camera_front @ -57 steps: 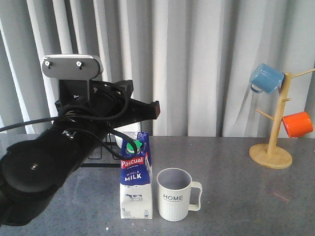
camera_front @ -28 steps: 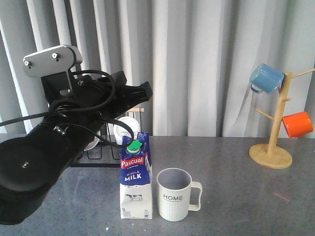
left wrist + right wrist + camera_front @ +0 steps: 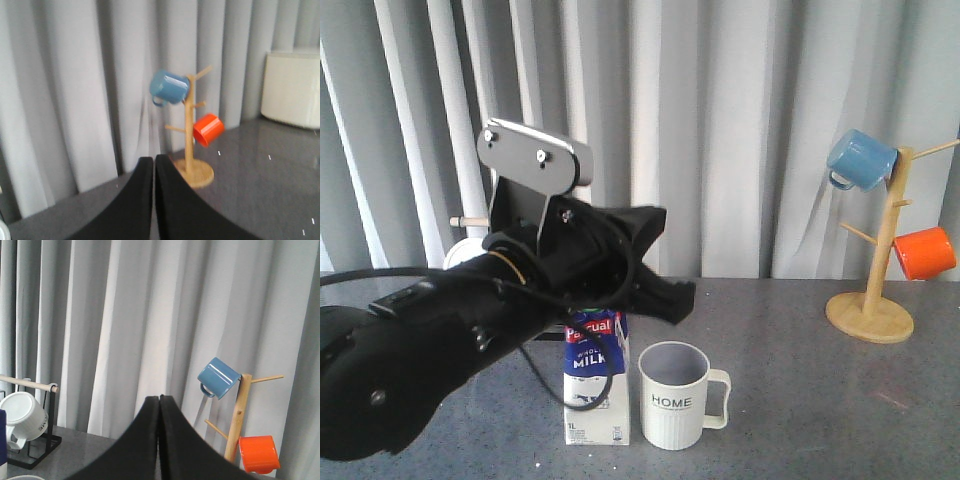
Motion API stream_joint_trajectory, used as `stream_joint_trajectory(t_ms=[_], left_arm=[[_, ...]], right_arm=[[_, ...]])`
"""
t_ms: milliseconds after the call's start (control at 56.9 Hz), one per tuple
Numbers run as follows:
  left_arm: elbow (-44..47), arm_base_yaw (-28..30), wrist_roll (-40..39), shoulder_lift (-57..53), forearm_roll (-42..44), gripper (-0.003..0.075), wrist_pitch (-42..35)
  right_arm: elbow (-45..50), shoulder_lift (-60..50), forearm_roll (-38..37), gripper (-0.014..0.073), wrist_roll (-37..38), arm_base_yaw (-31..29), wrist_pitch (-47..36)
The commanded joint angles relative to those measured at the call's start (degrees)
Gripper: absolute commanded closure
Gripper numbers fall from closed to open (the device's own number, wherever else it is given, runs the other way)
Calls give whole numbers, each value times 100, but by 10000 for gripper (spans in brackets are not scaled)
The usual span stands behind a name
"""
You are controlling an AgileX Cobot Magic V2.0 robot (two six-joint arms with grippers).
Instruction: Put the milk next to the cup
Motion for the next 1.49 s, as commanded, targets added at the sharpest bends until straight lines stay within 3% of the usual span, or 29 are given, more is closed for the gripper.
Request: stream_joint_trajectory(t_ms=[0, 246, 369, 510, 756, 826, 897, 1319, 1477], left_arm=[[248, 154, -755, -546, 688, 728, 41], [2735, 932, -1107, -2260, 755, 728, -768], [3990, 1245, -1091, -3448, 1071, 728, -822], [5181, 1775, -1104, -4755, 1302, 728, -890], [6972, 2457, -1171, -6625, 1302, 728, -1648], [7255, 2618, -1418, -6926, 1302, 728, -1616], [7237, 2788, -1566, -7116, 1315, 728, -1084], [7244, 3174, -1561, -8604, 1467, 728, 406], [7244, 3428, -1572, -8592, 1462, 728, 604]], right_arm=[[-136, -33, -48, 602, -7, -48, -422], [-136, -33, -48, 602, -7, -48, -422], [-136, -33, -48, 602, -7, -48, -422], [-136, -33, -48, 602, -7, -48, -418], [-136, -33, -48, 602, -7, -48, -418], [-136, -33, -48, 602, -7, -48, -418], [-136, -33, -48, 602, -7, -48, -418], [-136, -33, -48, 602, -7, -48, -423], [-136, -33, -48, 602, -7, -48, -455]])
